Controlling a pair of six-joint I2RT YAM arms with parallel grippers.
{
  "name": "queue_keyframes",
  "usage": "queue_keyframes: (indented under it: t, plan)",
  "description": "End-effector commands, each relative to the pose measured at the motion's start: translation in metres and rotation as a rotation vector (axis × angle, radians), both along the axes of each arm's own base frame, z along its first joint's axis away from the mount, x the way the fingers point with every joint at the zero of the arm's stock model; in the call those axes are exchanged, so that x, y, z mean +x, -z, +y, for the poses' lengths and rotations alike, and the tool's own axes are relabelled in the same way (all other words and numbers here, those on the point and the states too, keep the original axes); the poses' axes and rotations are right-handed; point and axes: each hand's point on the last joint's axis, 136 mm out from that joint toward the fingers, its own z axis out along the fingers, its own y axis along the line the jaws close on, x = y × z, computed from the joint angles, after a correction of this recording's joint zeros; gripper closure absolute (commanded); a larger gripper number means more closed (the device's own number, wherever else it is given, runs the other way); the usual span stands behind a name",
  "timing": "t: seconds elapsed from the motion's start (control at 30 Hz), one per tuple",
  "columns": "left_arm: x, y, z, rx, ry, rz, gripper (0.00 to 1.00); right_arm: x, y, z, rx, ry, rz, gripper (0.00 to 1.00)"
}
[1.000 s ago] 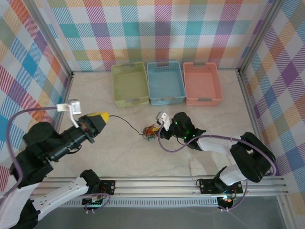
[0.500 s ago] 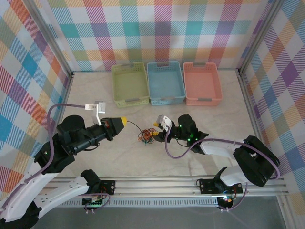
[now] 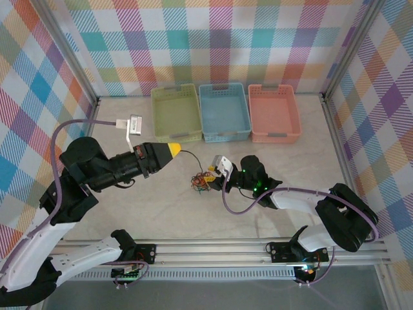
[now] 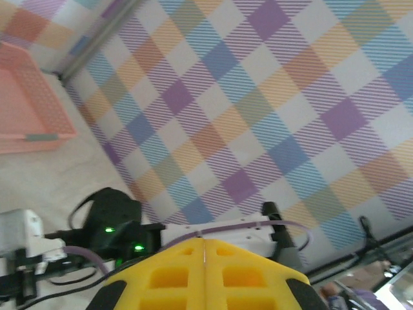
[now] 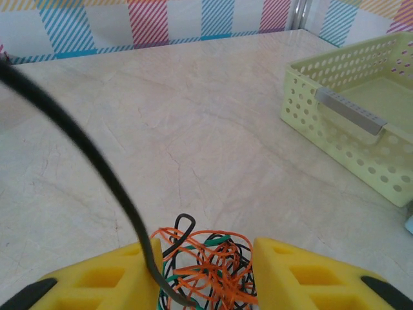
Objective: Untangle the cables
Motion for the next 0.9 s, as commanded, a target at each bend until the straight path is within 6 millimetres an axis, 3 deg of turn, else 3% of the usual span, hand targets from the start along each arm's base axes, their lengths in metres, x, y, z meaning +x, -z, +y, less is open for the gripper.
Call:
queue_keyframes:
  t: [0.0, 0.27, 0.43, 0.67, 0.87]
  plan:
    - [-0.013, -0.022, -0.01, -0.087, 0.099, 0.01, 1.0, 0.005, -0.011, 0.003, 0.023, 0.013, -0.032, 0.58]
    - [-0.015, -0.045, -0.024, -0.173, 0.178, 0.025, 1.0, 0.021, -0.007, -0.002, 0.003, 0.106, -0.028, 0.6]
    - [-0.014, -0.048, -0.028, -0.182, 0.192, 0.032, 1.0, 0.043, 0.01, -0.015, -0.083, 0.247, -0.006, 0.64]
    - [-0.019, -0.055, -0.028, -0.2, 0.217, 0.035, 1.0, 0.063, 0.029, -0.025, -0.176, 0.36, 0.033, 0.65]
    - [-0.03, -0.074, -0.016, -0.222, 0.222, 0.009, 1.0, 0.076, 0.039, -0.036, -0.223, 0.446, 0.053, 0.67]
